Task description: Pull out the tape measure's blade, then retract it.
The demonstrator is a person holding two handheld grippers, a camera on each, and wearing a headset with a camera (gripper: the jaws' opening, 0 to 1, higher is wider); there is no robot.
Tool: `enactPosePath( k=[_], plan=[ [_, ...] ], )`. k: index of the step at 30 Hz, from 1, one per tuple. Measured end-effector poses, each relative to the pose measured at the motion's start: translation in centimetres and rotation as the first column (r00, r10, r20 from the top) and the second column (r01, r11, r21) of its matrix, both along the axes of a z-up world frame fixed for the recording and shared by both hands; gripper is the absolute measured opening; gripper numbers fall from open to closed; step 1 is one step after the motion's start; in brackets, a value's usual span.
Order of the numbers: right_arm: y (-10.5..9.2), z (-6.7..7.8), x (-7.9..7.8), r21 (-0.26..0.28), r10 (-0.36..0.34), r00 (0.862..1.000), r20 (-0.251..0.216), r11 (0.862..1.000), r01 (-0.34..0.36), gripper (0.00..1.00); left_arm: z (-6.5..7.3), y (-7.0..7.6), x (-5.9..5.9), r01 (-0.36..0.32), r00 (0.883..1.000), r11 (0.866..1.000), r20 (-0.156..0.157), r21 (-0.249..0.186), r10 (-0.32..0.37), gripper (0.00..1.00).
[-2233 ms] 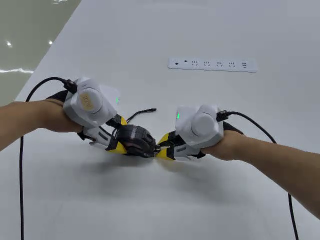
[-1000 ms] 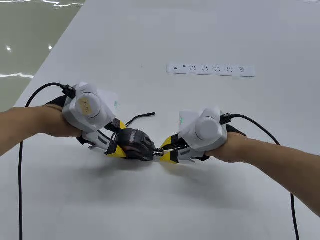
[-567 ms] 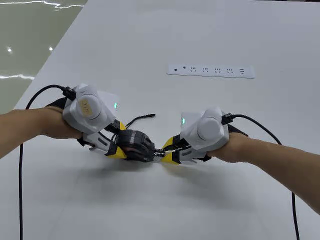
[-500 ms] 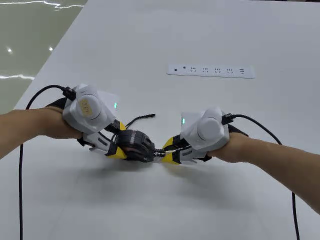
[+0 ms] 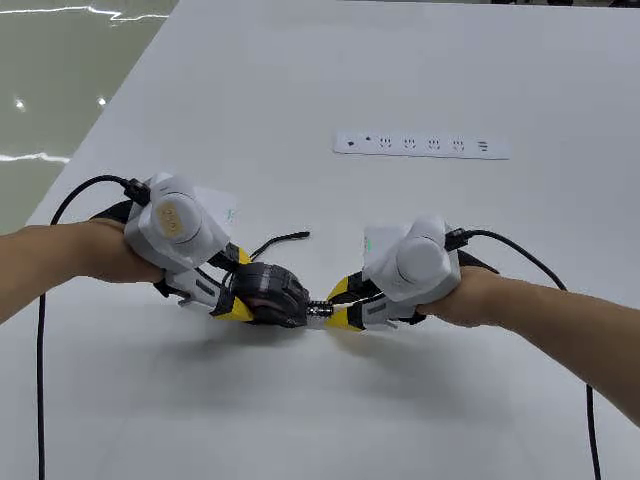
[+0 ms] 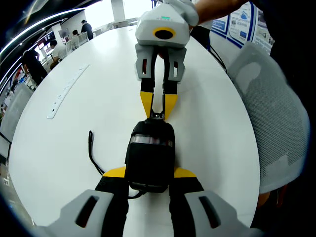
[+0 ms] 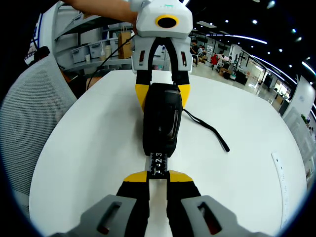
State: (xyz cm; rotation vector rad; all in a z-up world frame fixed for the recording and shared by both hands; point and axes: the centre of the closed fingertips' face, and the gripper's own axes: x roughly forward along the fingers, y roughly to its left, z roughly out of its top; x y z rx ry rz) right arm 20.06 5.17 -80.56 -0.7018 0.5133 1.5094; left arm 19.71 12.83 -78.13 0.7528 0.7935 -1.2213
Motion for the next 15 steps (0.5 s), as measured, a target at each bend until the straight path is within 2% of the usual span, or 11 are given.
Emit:
enactPosePath(
  k=[15],
  plan=[
    [-0.31,0.19,-0.03,-0.007,0.010,1.000,0.002,1.000,-0.010,0.11,0.04,0.01,-0.08,-0.002,1.000,1.000,-0.002,0.004,0.002,0.26]
  ],
)
